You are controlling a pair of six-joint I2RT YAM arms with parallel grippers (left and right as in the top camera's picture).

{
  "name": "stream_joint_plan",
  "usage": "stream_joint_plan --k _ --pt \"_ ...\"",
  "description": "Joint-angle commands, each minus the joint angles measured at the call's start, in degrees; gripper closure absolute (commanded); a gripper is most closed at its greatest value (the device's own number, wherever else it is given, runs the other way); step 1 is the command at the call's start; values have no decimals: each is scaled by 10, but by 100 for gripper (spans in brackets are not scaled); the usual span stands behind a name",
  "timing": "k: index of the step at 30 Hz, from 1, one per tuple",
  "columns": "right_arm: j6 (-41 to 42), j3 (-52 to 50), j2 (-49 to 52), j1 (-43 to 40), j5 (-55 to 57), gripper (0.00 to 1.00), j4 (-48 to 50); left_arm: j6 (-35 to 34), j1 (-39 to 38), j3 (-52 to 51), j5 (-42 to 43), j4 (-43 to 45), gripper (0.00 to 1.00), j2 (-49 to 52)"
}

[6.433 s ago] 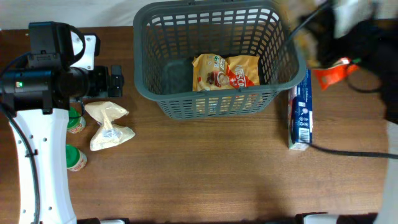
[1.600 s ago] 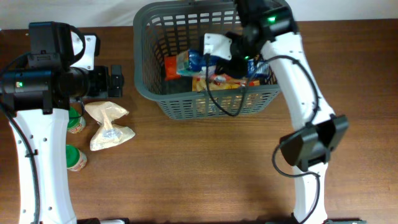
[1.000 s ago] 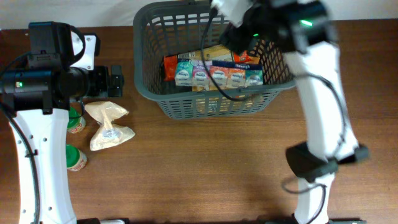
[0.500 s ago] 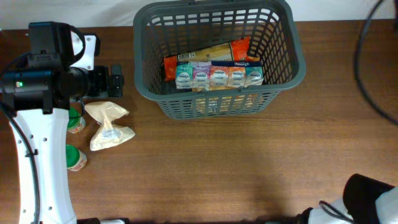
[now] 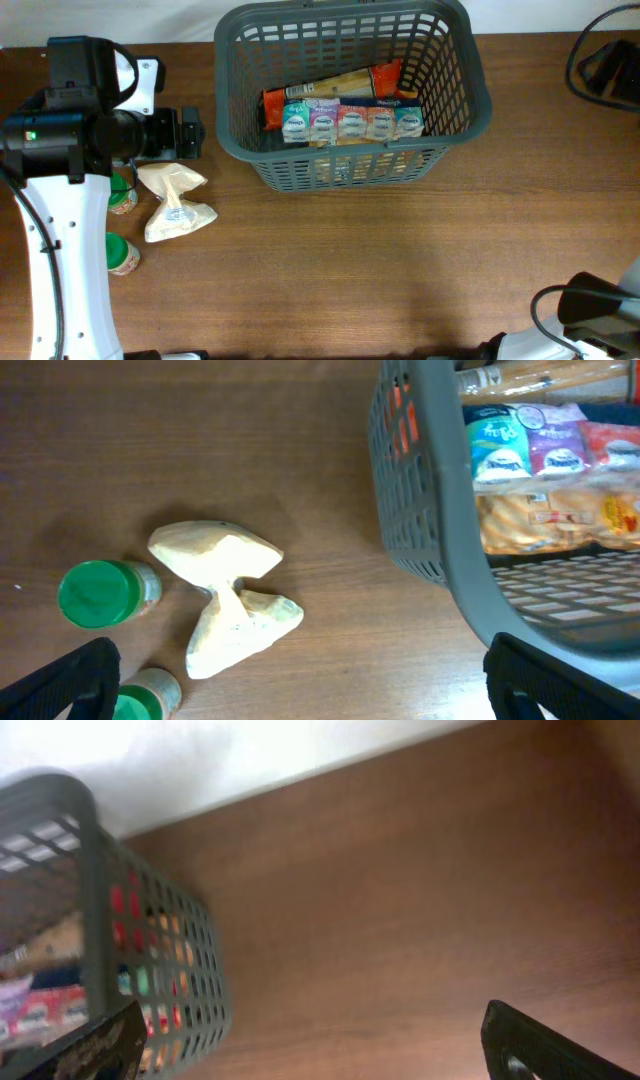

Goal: Pack container

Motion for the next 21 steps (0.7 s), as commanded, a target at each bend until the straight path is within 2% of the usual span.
stream_joint_plan --k 1,5,10,16,21 --pt "6 -52 -3 -3 -9 1 1 4 2 -2 30 -7 1 0" --pt "6 -84 -3 -3 -9 1 10 4 2 -2 25 -17 1 0" --pt "6 -95 -3 -3 -9 1 9 -105 2 -12 -83 -84 4 29" --pt "6 -95 -3 -3 -9 1 9 -105 2 -27 -85 -92 4 102" --pt "6 -95 -3 -3 -9 1 9 -105 11 -27 -129 -92 3 187"
